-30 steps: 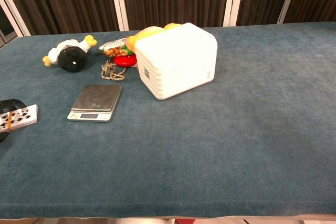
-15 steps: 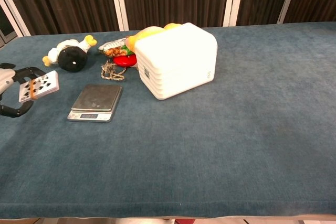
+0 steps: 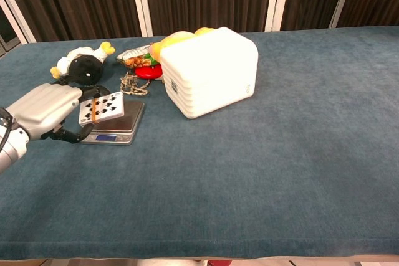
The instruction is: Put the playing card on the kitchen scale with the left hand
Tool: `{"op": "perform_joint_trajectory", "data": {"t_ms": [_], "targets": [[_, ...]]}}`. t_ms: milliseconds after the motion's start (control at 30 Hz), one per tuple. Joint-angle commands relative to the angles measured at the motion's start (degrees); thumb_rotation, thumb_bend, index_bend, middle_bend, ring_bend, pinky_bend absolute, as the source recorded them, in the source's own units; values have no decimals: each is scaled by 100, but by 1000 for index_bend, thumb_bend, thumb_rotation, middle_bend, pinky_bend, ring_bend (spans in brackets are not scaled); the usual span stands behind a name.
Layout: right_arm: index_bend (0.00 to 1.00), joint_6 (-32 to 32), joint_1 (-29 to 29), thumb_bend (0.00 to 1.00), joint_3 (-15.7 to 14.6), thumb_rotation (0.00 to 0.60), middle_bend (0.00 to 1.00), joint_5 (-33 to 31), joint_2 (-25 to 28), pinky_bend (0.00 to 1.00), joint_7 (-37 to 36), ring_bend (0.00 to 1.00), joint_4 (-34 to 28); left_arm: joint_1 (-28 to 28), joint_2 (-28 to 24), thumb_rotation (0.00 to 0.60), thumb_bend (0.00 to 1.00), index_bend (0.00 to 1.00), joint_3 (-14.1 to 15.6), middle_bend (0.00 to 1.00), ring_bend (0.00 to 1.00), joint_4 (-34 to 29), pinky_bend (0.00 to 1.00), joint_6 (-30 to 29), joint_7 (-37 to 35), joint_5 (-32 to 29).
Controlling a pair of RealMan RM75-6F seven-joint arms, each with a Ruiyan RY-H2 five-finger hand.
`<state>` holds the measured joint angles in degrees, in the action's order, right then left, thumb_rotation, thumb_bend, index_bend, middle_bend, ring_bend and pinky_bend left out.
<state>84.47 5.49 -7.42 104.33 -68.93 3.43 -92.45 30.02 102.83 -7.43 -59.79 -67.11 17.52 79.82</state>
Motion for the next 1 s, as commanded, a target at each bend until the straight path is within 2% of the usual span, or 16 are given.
{"op": "perform_joint_trajectory", "data": {"t_ms": [33, 167, 367, 633, 767, 867, 1000], "targets": [[0, 8, 1, 110, -8, 600, 0, 12, 12, 0, -32, 0, 0, 64, 97, 600, 598, 679, -4, 671, 407, 101, 0, 74, 143, -46], [0, 81, -6, 111, 7, 600, 0, 40, 26, 0, -88, 0, 21, 88, 125, 600, 469, 489, -22, 378, 211, 80, 0, 122, -9, -78], [0, 141, -21, 110, -25, 600, 0, 116, 25, 0, -143, 0, 55, 122, 240, 600, 402, 286, -93, 158, 24, 124, 0, 153, -108, -173], [0, 158, -22, 110, -8, 600, 0, 97, 37, 0, -182, 0, 77, 168, 177, 600, 372, 178, -147, 70, 0, 80, 0, 343, -55, -348], [0, 155, -29, 110, -9, 600, 0, 96, 27, 0, -149, 0, 83, 156, -8, 600, 359, 96, -221, 10, 0, -229, 0, 391, -223, -443], [0, 157, -36, 111, -9, 600, 0, 105, 17, 0, -98, 0, 86, 137, -191, 600, 351, 33, -268, 0, 0, -474, 0, 406, -320, -502], [0, 140, -40, 110, -2, 600, 0, 93, 4, 0, -29, 0, 89, 40, -530, 600, 349, 27, -257, 0, 0, -874, 0, 271, -401, -465]]}}
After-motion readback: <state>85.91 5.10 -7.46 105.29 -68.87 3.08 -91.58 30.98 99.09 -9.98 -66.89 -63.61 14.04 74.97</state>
